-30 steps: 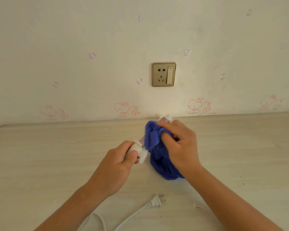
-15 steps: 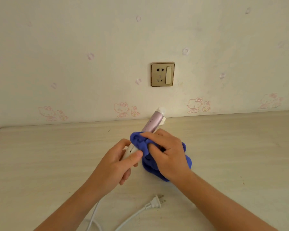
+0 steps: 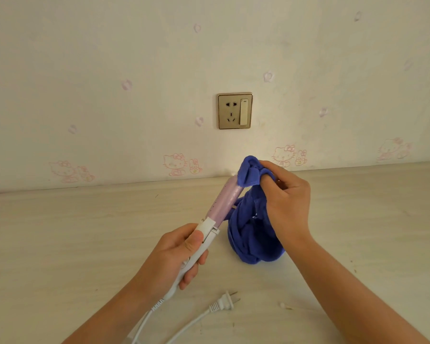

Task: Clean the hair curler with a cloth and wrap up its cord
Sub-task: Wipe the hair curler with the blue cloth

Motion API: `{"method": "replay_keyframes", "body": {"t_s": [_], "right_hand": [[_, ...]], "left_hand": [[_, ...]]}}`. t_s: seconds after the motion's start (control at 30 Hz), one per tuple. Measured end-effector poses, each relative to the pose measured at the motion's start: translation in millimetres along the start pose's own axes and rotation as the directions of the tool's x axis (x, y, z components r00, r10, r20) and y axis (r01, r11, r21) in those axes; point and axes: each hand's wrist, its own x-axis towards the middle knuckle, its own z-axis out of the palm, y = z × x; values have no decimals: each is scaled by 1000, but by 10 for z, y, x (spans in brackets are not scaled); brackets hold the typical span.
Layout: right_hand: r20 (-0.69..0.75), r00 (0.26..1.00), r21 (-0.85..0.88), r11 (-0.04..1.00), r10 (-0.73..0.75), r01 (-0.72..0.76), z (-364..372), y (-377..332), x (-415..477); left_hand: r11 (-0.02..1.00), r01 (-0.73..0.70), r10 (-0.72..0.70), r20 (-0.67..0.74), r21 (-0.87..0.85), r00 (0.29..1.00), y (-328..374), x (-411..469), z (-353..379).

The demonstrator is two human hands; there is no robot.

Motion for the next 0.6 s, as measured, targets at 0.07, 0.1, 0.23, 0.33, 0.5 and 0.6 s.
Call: {"method": "replay_keyframes", "body": {"t_s": [0.07, 0.1, 0.23, 0.33, 0.5, 0.6], "right_hand": [[10, 1000, -7, 1000, -5, 5, 3, 2, -13], [30, 1000, -12, 1000, -5, 6, 12, -3, -28], [152, 986, -89, 993, -66, 80, 102, -37, -155], [349, 930, -162, 970, -113, 179, 221, -31, -303], [556, 827, -84, 984, -83, 155, 195, -31, -293], [454, 885, -105, 979, -107, 173, 174, 2, -251]], "left_hand": [[1000, -8, 9, 16, -27, 1000, -7, 5, 9], [999, -8, 8, 15, -38, 1000, -11, 10, 18], [1000, -13, 13, -12, -29, 1000, -30, 27, 40], [999, -22, 19, -45, -48, 999, -15, 39, 5], [999, -27, 23, -70, -48, 997, -12, 25, -38], [998, -31, 27, -59, -57, 998, 9, 29, -3]]}}
